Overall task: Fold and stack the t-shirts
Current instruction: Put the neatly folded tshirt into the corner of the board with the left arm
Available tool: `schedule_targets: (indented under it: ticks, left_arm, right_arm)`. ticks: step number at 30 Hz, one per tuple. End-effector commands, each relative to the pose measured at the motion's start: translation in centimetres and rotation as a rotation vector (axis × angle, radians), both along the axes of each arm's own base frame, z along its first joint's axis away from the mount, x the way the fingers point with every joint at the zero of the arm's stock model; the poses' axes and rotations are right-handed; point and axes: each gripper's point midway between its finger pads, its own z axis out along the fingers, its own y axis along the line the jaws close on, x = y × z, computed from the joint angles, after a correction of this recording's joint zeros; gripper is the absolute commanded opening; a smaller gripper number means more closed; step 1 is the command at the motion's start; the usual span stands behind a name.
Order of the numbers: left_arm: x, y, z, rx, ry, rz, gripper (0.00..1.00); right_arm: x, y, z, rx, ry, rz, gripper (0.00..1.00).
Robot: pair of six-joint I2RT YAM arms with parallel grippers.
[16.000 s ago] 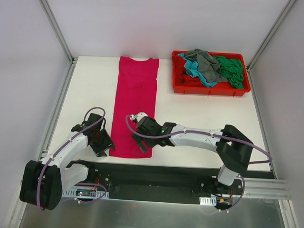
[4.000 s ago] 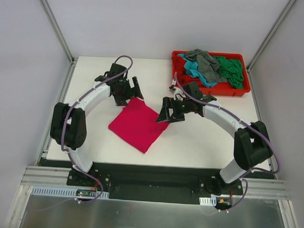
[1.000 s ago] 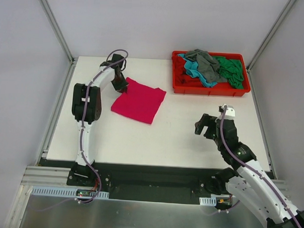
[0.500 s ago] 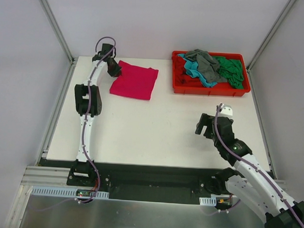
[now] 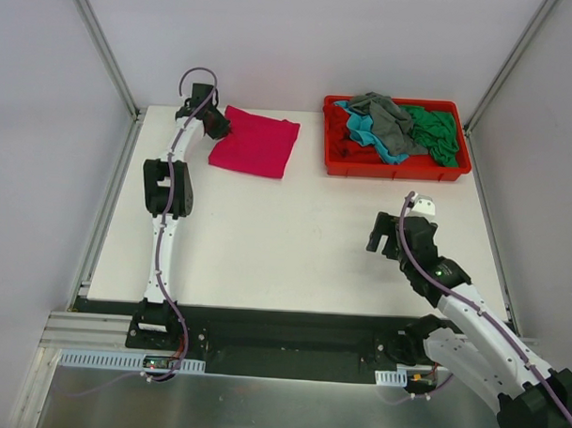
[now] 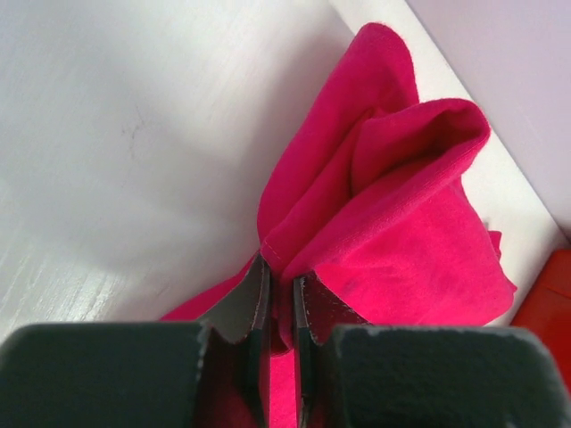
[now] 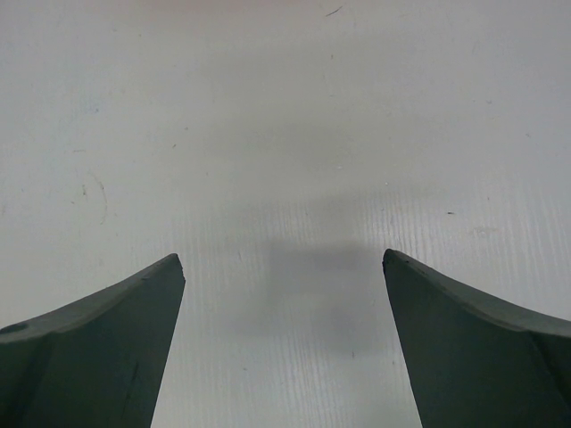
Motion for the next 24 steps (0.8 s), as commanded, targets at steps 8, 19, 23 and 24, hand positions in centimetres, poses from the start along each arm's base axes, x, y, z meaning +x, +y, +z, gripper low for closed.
schedule_targets:
  ticks: [8, 19, 23, 24]
  left_arm:
    - [0.2, 0.8, 2.5, -0.016, -0.046, 0.064, 0.0]
    - [-0.6, 1.4, 5.3, 0.029, -0.075, 0.041, 0.32]
    - [-1.1, 1.8, 8.4, 0.062, -0.118, 0.018, 0.64]
    - [-1.4, 1.8, 9.4, 0.074, -0.126, 0.014, 0.79]
  right_arm:
    - [-0.1, -0.1, 1.9, 0.014, -0.033, 0.004, 0.96]
    - [-1.0, 0.4, 1.6, 0.03, 0.012, 0.041, 0.96]
    - [-1.3, 0.0, 1.7, 0.023, 0.009, 0.035, 0.96]
    - [-1.3, -0.1, 2.1, 0.019, 0.005, 0.035, 0.96]
